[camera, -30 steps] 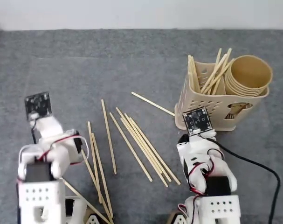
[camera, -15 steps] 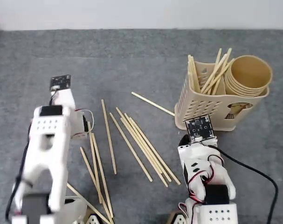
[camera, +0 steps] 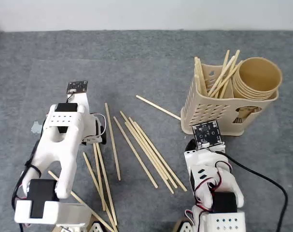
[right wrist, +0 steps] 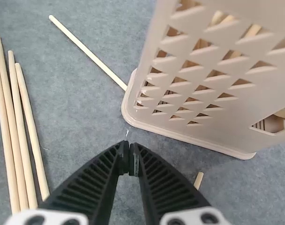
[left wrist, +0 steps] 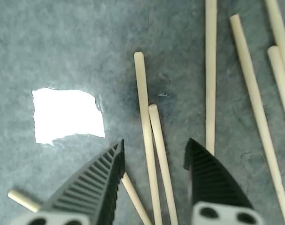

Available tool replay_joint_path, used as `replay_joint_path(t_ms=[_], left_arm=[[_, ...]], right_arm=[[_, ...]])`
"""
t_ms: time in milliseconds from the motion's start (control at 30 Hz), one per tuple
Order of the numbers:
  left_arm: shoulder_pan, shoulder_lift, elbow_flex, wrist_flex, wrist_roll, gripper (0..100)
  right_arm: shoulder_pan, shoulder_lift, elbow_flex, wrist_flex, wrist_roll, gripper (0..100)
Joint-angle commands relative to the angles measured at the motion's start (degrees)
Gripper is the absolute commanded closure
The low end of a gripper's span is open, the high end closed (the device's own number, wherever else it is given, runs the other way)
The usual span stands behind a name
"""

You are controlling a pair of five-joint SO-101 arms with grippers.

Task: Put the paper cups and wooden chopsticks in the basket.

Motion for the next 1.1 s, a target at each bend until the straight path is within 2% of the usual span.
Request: replay_joint_path(t_ms=[0, 267, 400, 500, 633, 767, 867, 1067], left_arm=[[0.26, -0.26, -0.84, -1.05, -0.53, 83], [0.53, -0.26, 7.34, -10.9, -0.44, 83], [0.88, -0.09, 9.1, -13.36, 2.11, 83], [3.78, 3.6, 9.63, -14.33, 2.37, 83], [5.19, 11.16, 3.03, -9.49, 3.6, 87], [5.45, 18.55, -4.44, -4.4, 3.78, 100], [5.19, 20.48, -7.96, -1.23, 3.87, 99], [7.91, 17.67, -7.96, -0.44, 4.04, 99]], right_arm=[[0.4, -0.75, -1.05, 0.92, -0.44, 99.1], [0.4, -0.75, -1.14, 0.92, -0.44, 99.1], [0.48, -0.75, -1.14, 0.92, -0.44, 99.1], [0.57, -0.75, -1.14, 0.92, -0.44, 99.1], [0.66, -0.75, -1.14, 0.92, -0.44, 99.1], [0.66, -0.75, -1.14, 0.92, -0.44, 99.1], [0.75, -0.75, -1.14, 0.92, -0.44, 99.1], [0.75, -0.75, -1.14, 0.92, -0.35, 99.1]])
